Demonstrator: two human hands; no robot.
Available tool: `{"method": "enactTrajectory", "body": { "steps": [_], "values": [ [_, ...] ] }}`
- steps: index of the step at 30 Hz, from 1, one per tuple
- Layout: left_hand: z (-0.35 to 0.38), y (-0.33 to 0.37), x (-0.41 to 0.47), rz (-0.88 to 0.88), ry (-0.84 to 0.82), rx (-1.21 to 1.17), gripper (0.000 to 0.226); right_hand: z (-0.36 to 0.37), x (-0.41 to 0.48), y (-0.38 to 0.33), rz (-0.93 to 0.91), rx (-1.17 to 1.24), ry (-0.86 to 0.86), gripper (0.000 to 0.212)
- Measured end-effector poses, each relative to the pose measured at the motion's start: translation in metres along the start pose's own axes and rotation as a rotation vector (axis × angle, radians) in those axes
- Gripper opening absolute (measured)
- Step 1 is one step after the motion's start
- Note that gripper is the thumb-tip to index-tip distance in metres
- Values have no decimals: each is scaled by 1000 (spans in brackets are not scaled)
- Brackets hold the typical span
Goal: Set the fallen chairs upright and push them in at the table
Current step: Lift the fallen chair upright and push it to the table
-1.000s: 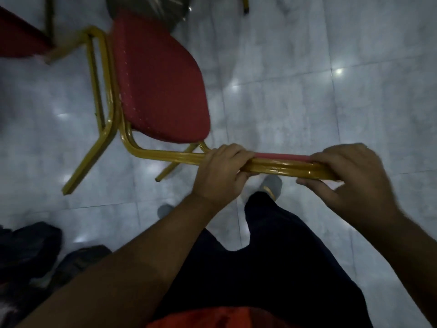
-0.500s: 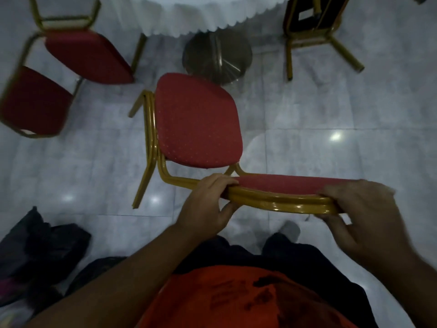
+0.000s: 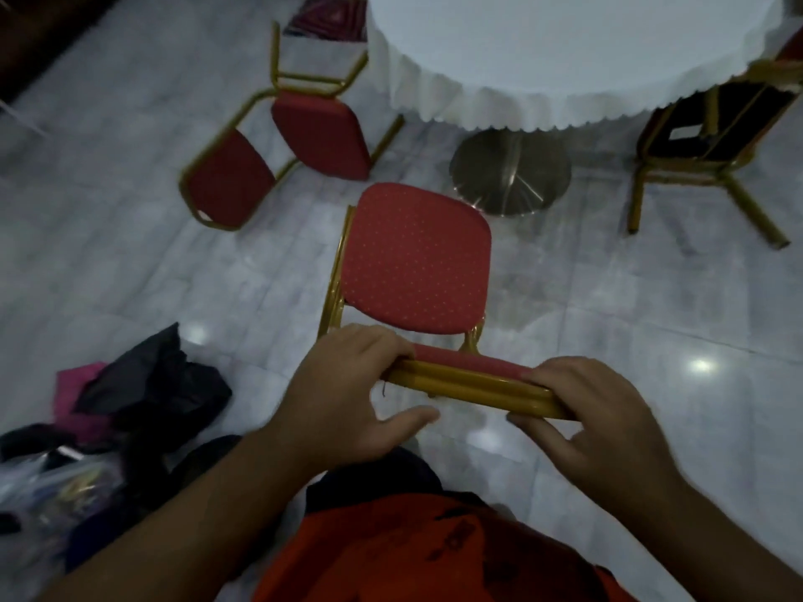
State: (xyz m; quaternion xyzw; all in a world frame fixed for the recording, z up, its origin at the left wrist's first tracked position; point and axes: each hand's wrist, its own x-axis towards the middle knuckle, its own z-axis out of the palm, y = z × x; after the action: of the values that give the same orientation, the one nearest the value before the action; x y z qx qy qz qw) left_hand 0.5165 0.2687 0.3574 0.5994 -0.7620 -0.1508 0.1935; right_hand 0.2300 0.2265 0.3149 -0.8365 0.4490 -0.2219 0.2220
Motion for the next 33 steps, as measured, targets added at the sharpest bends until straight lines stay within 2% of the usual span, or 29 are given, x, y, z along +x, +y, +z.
{"method": "enactTrajectory", "body": {
  "steps": [2,5,10,14,18,26,30,33],
  "values": [
    [1,3,3,11,-2,138,53,9,2,-1,65,52,-25,47],
    [1,-12,9,29,90,223,52,22,21,-15,86,-5,-57,53],
    [-9,-72,11,155,179,229,50,37,69,-46,85,-119,-79,54],
    [-6,-107,27,167,286,163,51,45,106,-54,89,-187,-26,54],
    [0,-129,49,231,310,63,48,54,112,-52,126,-199,14,53],
    [19,-127,89,322,207,-96,45,50,98,-41,235,-191,141,47],
    [28,-85,77,220,122,-107,32,36,75,-26,257,-148,128,44],
    [24,-60,73,131,63,-158,33,29,64,-14,294,-132,128,45]
  ]
}}
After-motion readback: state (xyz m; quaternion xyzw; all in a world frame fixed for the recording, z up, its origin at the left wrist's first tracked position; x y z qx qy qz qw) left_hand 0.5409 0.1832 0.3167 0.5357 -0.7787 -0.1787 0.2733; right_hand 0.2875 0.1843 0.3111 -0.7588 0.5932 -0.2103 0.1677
